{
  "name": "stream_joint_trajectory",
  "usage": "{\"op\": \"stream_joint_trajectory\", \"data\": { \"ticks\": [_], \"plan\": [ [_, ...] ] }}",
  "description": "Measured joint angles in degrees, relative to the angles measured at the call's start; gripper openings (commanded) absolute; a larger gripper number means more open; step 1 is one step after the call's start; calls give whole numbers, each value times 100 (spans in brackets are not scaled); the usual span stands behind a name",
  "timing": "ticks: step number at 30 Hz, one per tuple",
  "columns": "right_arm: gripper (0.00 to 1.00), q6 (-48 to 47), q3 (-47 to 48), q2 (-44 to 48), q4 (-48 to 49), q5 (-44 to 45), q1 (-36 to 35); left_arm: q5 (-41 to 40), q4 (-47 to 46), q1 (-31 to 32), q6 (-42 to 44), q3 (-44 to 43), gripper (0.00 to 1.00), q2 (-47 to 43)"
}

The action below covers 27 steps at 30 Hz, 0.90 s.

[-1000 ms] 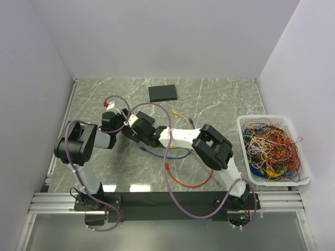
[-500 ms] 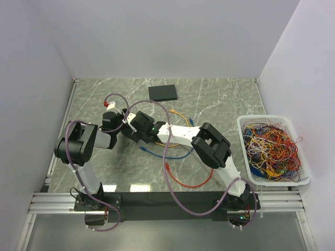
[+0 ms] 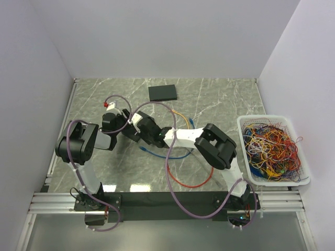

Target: Insert the plug into the switch port

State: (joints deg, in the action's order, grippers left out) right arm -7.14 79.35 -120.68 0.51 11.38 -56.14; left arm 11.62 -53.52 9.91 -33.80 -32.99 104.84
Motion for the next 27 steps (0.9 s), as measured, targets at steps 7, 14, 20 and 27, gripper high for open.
{"op": "stream_joint_trajectory", "data": {
  "ticks": [7,14,20,27],
  "plan": [
    [0,52,42,0,-26,-197,90,-90,-164,39,24,63,65,24],
    [0,131,544,-192,-573,-348,260,-446,-658,197,42,184,65,168],
    [0,208,1060,-413,-1128,-439,369,-896,-975,365,50,192,65,304],
    [0,203,1174,-457,-1287,-529,417,-1165,-1272,525,195,332,65,350]
  ]
}}
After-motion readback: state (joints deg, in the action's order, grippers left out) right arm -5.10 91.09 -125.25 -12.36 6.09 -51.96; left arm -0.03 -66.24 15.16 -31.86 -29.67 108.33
